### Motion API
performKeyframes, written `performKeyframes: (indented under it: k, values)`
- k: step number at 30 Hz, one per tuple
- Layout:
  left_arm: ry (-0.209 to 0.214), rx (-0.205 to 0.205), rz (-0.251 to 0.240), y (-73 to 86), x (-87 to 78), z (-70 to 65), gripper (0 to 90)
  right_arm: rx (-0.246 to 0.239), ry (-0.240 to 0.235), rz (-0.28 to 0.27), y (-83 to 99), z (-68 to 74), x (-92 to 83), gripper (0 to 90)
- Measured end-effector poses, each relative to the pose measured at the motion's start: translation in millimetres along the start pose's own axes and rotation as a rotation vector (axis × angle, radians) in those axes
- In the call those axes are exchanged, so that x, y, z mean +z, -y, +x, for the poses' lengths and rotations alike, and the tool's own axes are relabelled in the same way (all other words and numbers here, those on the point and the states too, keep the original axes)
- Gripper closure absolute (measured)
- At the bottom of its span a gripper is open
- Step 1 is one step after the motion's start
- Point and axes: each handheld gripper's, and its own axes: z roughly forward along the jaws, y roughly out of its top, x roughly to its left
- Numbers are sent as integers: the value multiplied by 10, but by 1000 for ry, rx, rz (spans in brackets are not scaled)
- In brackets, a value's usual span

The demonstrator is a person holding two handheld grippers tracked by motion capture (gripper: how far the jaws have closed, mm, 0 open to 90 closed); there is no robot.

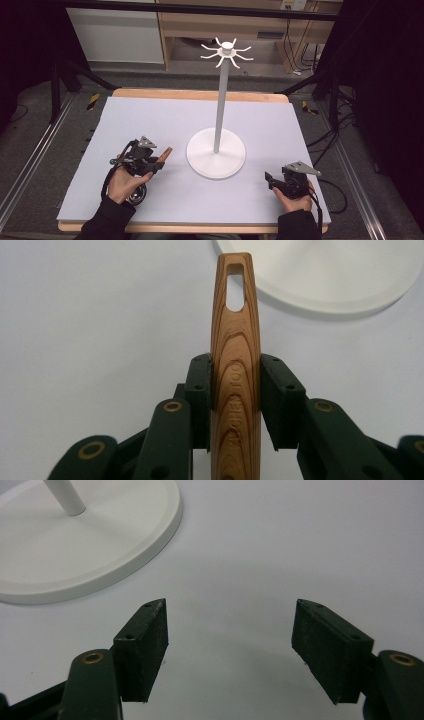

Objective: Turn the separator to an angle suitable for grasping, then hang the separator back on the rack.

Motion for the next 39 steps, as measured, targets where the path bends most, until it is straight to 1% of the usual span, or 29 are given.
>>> performKeyframes:
  k: [2, 3, 6, 7, 8, 9, 12, 14, 15, 17, 18, 19, 21, 25, 27, 31, 32, 33, 39]
  values:
    - [-1, 0, -28, -6, -59, 1, 675, 7, -3, -1, -1, 4, -4, 311]
    - [-5, 0, -49, -7, -92, -2, 675, 6, -5, 0, -1, 3, -7, 311]
    - [-8, 3, -87, -11, -171, -3, 675, 0, 1, -3, -1, 1, -5, 311]
    - [-7, 4, -92, -13, -190, -3, 675, -1, 3, -5, -3, 1, -7, 310]
    - [-12, 1, -113, -11, -207, -6, 675, -1, 3, -5, -3, 1, -7, 310]
    - [-16, 3, -118, -12, -222, -6, 675, -1, 2, -6, -3, 2, -8, 311]
    - [-30, 6, -153, -10, -268, -9, 675, -1, 3, -6, -4, 2, -10, 310]
    - [-32, 9, -180, -10, -305, -8, 675, -2, 1, -9, -5, 0, -16, 310]
    - [-35, 5, -204, -8, -325, -12, 675, -1, 0, -10, -5, -1, -19, 310]
    - [-38, 14, -250, -3, -379, -15, 675, -3, 3, -13, -6, -5, -22, 310]
    - [-38, 5, -279, -1, -401, -22, 675, 3, -2, -12, -8, -3, -27, 310]
    - [-37, 7, -289, 0, -422, -22, 675, 4, -1, -11, -7, -2, -28, 311]
    - [-38, 6, -329, 0, -472, -34, 675, 4, 1, -13, -7, -3, -28, 310]
    - [-43, 10, -363, 2, -548, -48, 675, 4, 6, -17, -9, -6, -28, 311]
    - [-45, 4, -387, 4, -583, -58, 675, 6, 4, -18, -8, -5, -32, 310]
    - [-47, -6, -433, -2, -635, -78, 674, -5, 5, -23, -4, -5, -36, 310]
    - [-50, -3, -437, -5, -649, -82, 675, -6, 4, -25, -3, -6, -37, 310]
    - [-55, -7, -455, -4, -664, -90, 675, -6, 4, -25, -3, -6, -37, 310]
    - [-54, -22, -497, -15, -733, -98, 674, -5, -3, -31, 1, -7, -35, 306]
